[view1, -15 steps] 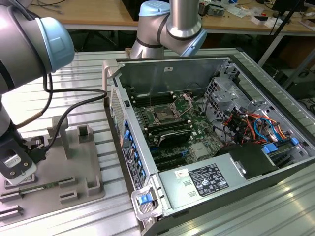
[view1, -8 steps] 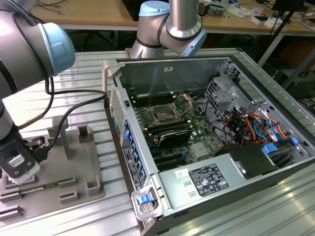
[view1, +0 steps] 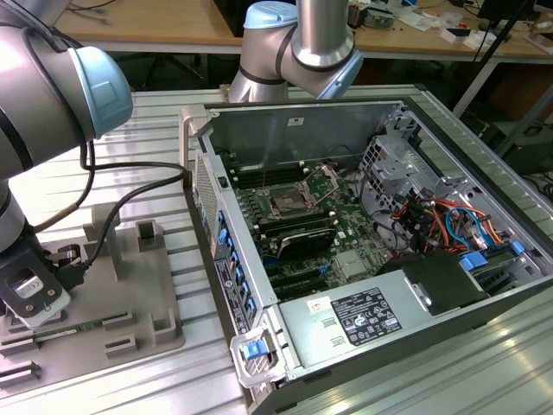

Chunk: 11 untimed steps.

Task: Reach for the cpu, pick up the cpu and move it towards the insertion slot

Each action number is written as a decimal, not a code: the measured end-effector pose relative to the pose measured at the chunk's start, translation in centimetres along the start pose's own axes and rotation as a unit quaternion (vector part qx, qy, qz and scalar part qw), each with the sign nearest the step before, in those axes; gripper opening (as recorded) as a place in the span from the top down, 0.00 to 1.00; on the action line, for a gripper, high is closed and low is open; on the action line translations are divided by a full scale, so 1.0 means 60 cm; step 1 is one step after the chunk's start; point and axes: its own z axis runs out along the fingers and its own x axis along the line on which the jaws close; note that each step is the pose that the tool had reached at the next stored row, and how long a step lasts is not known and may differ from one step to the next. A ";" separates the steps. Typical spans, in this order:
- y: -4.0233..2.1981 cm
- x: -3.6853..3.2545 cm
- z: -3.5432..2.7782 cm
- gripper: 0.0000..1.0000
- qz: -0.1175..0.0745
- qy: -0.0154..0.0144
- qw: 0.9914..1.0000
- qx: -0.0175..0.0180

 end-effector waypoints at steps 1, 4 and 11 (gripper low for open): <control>0.000 0.000 0.000 0.26 0.000 0.000 1.000 0.000; 0.000 0.000 0.000 0.40 0.000 0.000 1.000 0.000; 0.000 0.002 -0.004 0.40 0.001 0.000 1.000 0.000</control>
